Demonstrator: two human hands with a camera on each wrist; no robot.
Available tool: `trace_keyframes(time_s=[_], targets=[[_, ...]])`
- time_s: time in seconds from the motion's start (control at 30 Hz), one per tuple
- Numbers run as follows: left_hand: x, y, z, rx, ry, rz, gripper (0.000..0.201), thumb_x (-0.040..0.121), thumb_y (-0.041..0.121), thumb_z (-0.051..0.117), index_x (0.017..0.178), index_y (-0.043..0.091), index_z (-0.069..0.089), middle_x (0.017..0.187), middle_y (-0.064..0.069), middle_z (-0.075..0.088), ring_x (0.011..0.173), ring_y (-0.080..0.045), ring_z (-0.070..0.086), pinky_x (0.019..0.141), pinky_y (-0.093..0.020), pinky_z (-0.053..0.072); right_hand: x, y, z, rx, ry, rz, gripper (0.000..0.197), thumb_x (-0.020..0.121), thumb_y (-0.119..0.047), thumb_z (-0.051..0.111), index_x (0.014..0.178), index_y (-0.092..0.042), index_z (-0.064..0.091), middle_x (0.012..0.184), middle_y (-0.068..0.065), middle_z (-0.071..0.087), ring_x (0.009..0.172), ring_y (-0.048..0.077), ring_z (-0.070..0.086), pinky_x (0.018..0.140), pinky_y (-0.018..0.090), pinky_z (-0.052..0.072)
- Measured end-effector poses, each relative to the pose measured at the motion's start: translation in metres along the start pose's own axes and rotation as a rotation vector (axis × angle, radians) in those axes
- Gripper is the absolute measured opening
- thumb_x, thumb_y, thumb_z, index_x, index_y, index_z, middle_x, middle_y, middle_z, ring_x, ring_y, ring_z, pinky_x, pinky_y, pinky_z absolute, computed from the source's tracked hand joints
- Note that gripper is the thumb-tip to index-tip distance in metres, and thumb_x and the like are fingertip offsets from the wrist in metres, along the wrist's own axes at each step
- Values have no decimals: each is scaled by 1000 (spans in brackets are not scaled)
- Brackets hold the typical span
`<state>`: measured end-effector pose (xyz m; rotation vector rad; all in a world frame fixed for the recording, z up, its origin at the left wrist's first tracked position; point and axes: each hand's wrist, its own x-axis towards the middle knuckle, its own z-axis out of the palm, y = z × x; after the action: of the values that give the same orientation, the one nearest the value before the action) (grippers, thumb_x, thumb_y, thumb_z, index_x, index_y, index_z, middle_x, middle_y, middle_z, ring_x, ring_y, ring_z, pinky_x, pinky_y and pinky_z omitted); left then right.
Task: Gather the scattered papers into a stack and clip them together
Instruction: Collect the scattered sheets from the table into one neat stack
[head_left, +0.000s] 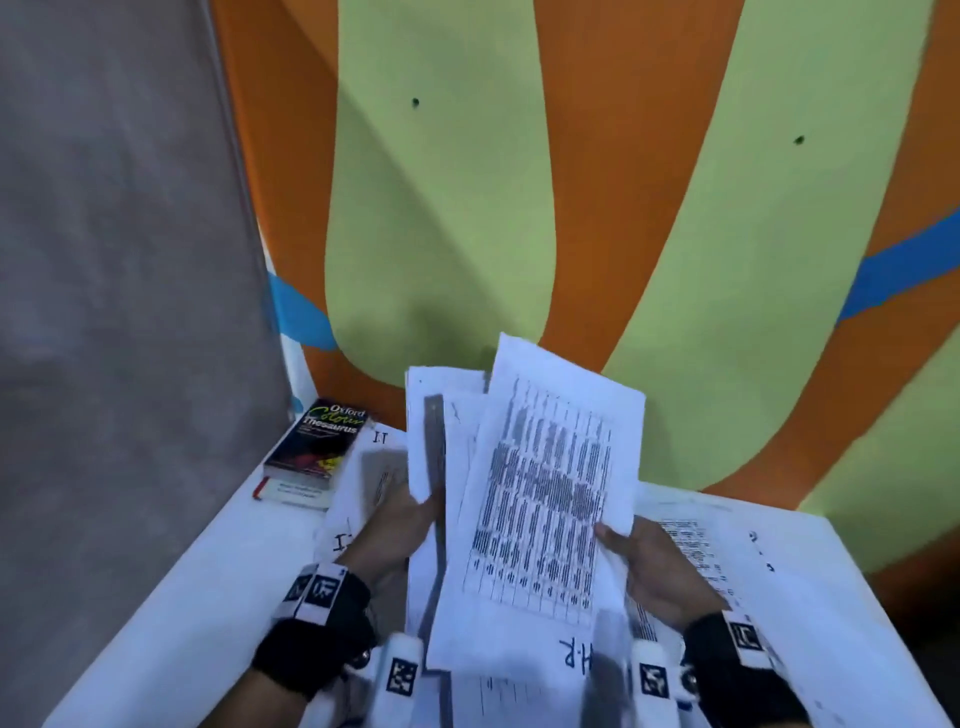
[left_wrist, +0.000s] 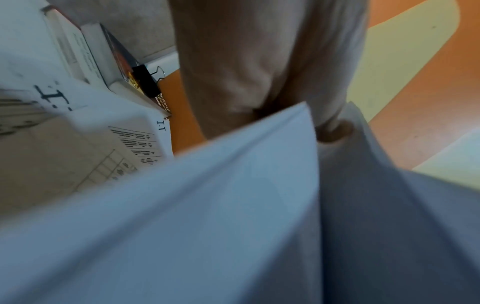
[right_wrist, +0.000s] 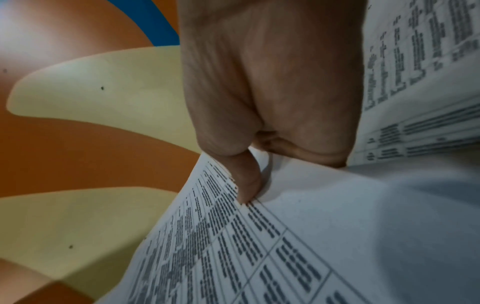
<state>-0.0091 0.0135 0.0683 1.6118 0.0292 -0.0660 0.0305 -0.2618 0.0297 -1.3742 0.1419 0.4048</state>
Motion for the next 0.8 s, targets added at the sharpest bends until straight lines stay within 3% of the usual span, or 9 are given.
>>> trace_keyframes(time_s=[0.1, 0.17, 0.23, 0.33, 0.43, 0.53, 0.63, 0.7, 0.8], targets=[[-6, -6, 3, -41, 51, -2, 47, 73, 70, 51, 80, 27, 67, 75, -3, 70, 70, -26, 65, 68, -40, 50, -2, 11, 4, -36, 63, -48, 26, 90, 6, 54, 114, -2, 59, 107, 11, 70, 97, 23, 64, 87, 33, 52], [-10, -8, 7, 30, 46, 74, 54, 60, 84, 54, 73, 33, 63, 65, -6, 57, 61, -22, 50, 62, -35, 39, -6, 10, 8, -78, 169, -143, 32, 87, 9, 55, 115, -7, 58, 106, 1, 69, 96, 16, 63, 83, 25, 50], [-14, -2, 12, 48, 76, 173, 36, 63, 67, 70, 88, 41, 67, 84, 11, 74, 76, -11, 67, 68, -24, 49, -13, 1, 14, -129, 235, -251, 35, 85, 10, 58, 111, -13, 60, 102, -6, 69, 94, 12, 64, 78, 22, 51], [-9, 13, 12, 104, 140, 287, 31, 78, 17, 73, 102, 33, 60, 93, 31, 70, 92, 6, 66, 74, -9, 49, -21, -15, 13, -212, 288, -392, 35, 81, 10, 64, 102, -18, 62, 94, -11, 73, 93, 20, 66, 82, 31, 54], [-4, 32, 7, 194, 115, 345, 31, 84, 12, 67, 103, 35, 57, 92, 38, 67, 92, 10, 63, 72, -4, 45, -32, -38, 15, -363, 266, -584, 30, 80, 1, 70, 104, -12, 57, 98, 3, 69, 95, 19, 64, 83, 33, 53], [3, 43, 5, 282, 46, 345, 19, 85, 25, 69, 94, 41, 65, 86, 27, 71, 82, 0, 64, 71, -13, 49, -42, -58, 17, -338, 239, -690, 33, 81, 0, 70, 91, -24, 49, 79, -12, 54, 73, -12, 52, 67, 6, 41], [11, 38, 2, 300, 12, 269, 33, 80, 38, 69, 111, 27, 63, 105, 1, 71, 93, -17, 65, 90, -38, 52, -40, -63, 11, -278, 213, -678, 27, 77, -12, 75, 94, -12, 54, 83, -5, 58, 75, 1, 56, 71, 12, 47], [12, 34, 8, 295, -8, 240, 43, 84, 28, 64, 124, 18, 52, 118, 2, 65, 109, -13, 61, 101, -43, 45, -39, -59, 10, -298, 216, -661, 33, 76, -11, 76, 104, -12, 57, 95, -1, 66, 87, 12, 64, 79, 22, 51], [9, 34, 25, 294, 102, 296, 43, 90, 20, 58, 131, 14, 45, 126, 1, 59, 119, -16, 55, 105, -38, 41, -47, -58, 21, -300, 325, -743, 40, 81, 0, 70, 87, -32, 49, 75, -20, 53, 69, -11, 55, 65, 3, 41]])
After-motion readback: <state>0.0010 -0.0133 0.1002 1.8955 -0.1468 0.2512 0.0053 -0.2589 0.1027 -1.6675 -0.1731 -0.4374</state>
